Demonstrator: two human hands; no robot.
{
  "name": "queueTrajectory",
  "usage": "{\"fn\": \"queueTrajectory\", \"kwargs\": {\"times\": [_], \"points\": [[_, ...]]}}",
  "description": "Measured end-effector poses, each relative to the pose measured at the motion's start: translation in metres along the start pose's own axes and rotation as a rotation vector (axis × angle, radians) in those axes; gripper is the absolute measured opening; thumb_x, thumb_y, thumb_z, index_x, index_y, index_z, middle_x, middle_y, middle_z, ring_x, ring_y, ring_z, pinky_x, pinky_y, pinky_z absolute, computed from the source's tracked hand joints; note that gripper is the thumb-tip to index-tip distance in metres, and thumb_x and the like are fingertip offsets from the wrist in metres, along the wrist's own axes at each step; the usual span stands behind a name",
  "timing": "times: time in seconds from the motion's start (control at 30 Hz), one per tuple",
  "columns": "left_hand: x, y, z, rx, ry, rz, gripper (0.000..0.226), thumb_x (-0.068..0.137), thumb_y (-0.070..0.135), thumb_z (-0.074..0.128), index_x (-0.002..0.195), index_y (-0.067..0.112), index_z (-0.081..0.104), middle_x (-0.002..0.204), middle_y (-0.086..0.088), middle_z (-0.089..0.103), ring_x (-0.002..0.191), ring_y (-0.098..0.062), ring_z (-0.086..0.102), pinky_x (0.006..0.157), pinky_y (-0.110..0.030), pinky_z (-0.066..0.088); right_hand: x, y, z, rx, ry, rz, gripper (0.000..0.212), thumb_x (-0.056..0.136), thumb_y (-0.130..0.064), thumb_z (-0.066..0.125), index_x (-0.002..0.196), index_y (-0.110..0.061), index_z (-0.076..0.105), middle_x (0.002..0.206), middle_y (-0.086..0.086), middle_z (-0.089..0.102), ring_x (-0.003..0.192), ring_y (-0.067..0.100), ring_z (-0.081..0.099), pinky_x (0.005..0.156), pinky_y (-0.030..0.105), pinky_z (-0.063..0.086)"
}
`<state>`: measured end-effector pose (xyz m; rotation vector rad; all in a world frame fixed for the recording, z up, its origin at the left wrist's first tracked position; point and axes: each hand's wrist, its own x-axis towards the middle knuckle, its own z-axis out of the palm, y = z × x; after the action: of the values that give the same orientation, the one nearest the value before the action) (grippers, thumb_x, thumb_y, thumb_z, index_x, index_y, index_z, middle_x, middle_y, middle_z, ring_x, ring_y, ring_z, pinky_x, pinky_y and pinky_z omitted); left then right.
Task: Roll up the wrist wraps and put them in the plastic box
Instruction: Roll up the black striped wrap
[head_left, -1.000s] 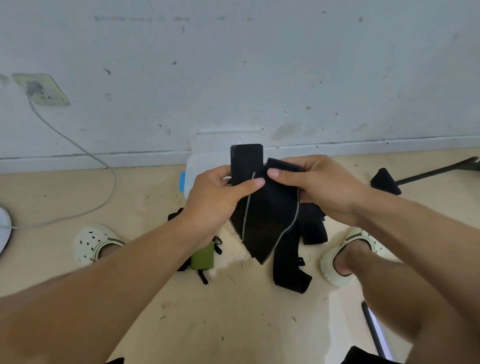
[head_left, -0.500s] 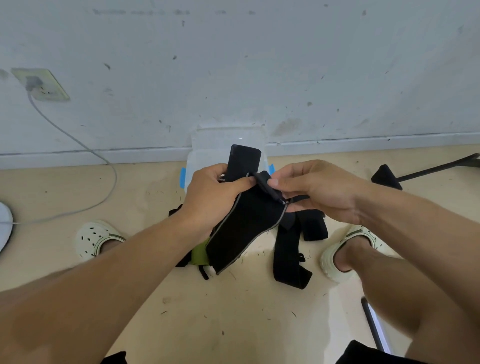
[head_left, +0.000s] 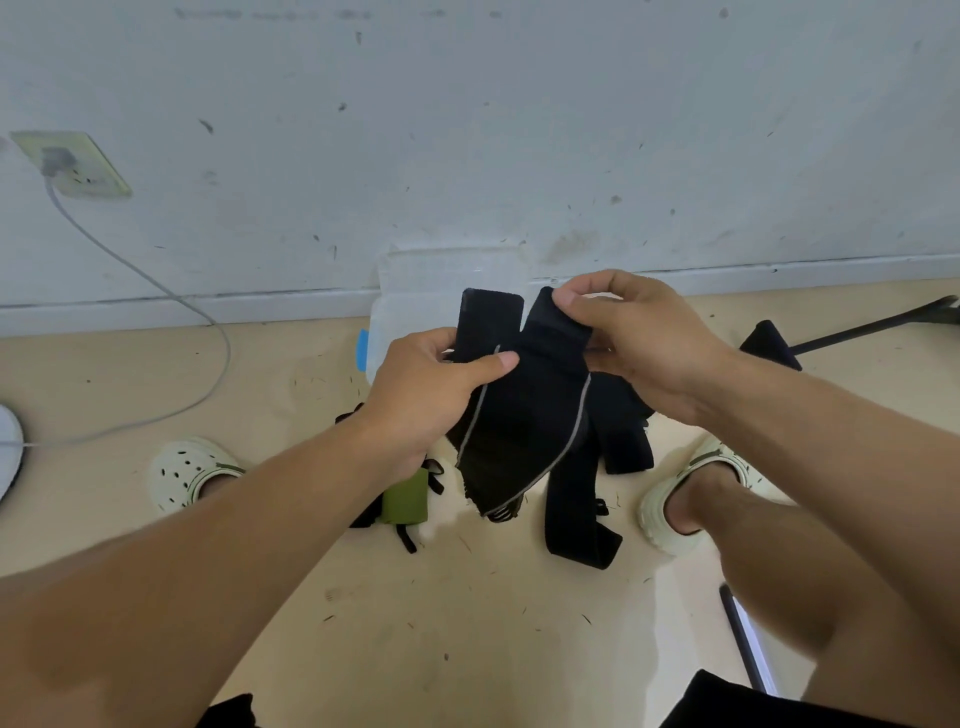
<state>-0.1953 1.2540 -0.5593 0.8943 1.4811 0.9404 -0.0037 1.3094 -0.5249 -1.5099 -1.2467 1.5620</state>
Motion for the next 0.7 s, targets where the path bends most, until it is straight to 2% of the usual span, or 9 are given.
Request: {"fn": "queueTrajectory", "kwargs": {"times": [0.07, 0.13, 0.2, 0.3, 0.43, 0.53, 0.7], "points": [[0.001, -0.001, -0.002, -0.024, 0.011, -0.003, 0.027, 0.089, 0.026, 0.082, 0.116, 0.023, 0.078, 0.105, 0.007, 0.081, 0.106, -0.018, 0.075, 0.102, -0.045, 0.057, -0.001, 0.001, -0.002, 0.064, -0.106, 0.055, 0.041, 0.084, -0.024, 0.082, 0.122, -0.015, 0.068, 0.110, 0.007, 0.078, 0.098, 0.026, 0.074, 0.098, 0.040, 0.056], [0.001, 0.000, -0.005, -0.053, 0.008, -0.016, 0.027, 0.090, 0.027, 0.081, 0.116, 0.022, 0.078, 0.107, 0.005, 0.081, 0.107, -0.020, 0.075, 0.102, -0.046, 0.057, -0.002, 0.002, -0.002, 0.070, -0.126, 0.038, 0.052, 0.076, -0.024, 0.084, 0.125, -0.016, 0.070, 0.117, 0.008, 0.078, 0.108, 0.028, 0.075, 0.104, 0.044, 0.055], [0.001, 0.002, -0.007, -0.090, -0.008, -0.033, 0.025, 0.093, 0.027, 0.078, 0.117, 0.020, 0.078, 0.108, 0.003, 0.081, 0.107, -0.021, 0.076, 0.103, -0.046, 0.056, -0.002, 0.000, -0.002, 0.097, -0.051, -0.018, 0.043, 0.081, -0.017, 0.083, 0.122, -0.014, 0.071, 0.111, 0.008, 0.079, 0.102, 0.024, 0.077, 0.098, 0.041, 0.059], [0.000, 0.007, -0.007, -0.134, -0.016, -0.044, 0.022, 0.098, 0.027, 0.071, 0.117, 0.018, 0.078, 0.106, 0.001, 0.081, 0.103, -0.020, 0.077, 0.101, -0.044, 0.058, -0.001, -0.003, -0.003, 0.133, 0.034, -0.089, 0.028, 0.093, -0.010, 0.074, 0.121, -0.013, 0.071, 0.103, 0.003, 0.080, 0.090, 0.016, 0.076, 0.080, 0.030, 0.061], [0.002, 0.011, -0.009, -0.184, 0.053, -0.059, 0.019, 0.100, 0.027, 0.069, 0.113, 0.016, 0.078, 0.101, 0.000, 0.082, 0.097, -0.019, 0.078, 0.097, -0.041, 0.060, -0.002, -0.003, -0.003, 0.100, 0.026, -0.125, 0.025, 0.097, -0.010, 0.071, 0.121, -0.016, 0.069, 0.098, 0.001, 0.079, 0.087, 0.014, 0.075, 0.077, 0.028, 0.060], [0.002, 0.013, -0.010, -0.183, 0.037, -0.061, 0.019, 0.102, 0.027, 0.066, 0.112, 0.017, 0.078, 0.101, 0.001, 0.082, 0.095, -0.015, 0.078, 0.095, -0.037, 0.060, -0.006, -0.003, -0.001, 0.093, -0.003, -0.146, 0.025, 0.096, -0.009, 0.071, 0.120, -0.015, 0.069, 0.095, 0.003, 0.079, 0.084, 0.015, 0.074, 0.072, 0.026, 0.060], [0.003, 0.012, -0.009, -0.125, -0.002, -0.033, 0.021, 0.103, 0.031, 0.064, 0.116, 0.022, 0.078, 0.106, 0.005, 0.081, 0.104, -0.015, 0.076, 0.101, -0.041, 0.057, -0.008, -0.002, 0.003, 0.066, -0.010, -0.183, 0.024, 0.094, -0.007, 0.073, 0.117, -0.015, 0.070, 0.103, 0.020, 0.075, 0.079, 0.015, 0.074, 0.066, 0.020, 0.056]]}}
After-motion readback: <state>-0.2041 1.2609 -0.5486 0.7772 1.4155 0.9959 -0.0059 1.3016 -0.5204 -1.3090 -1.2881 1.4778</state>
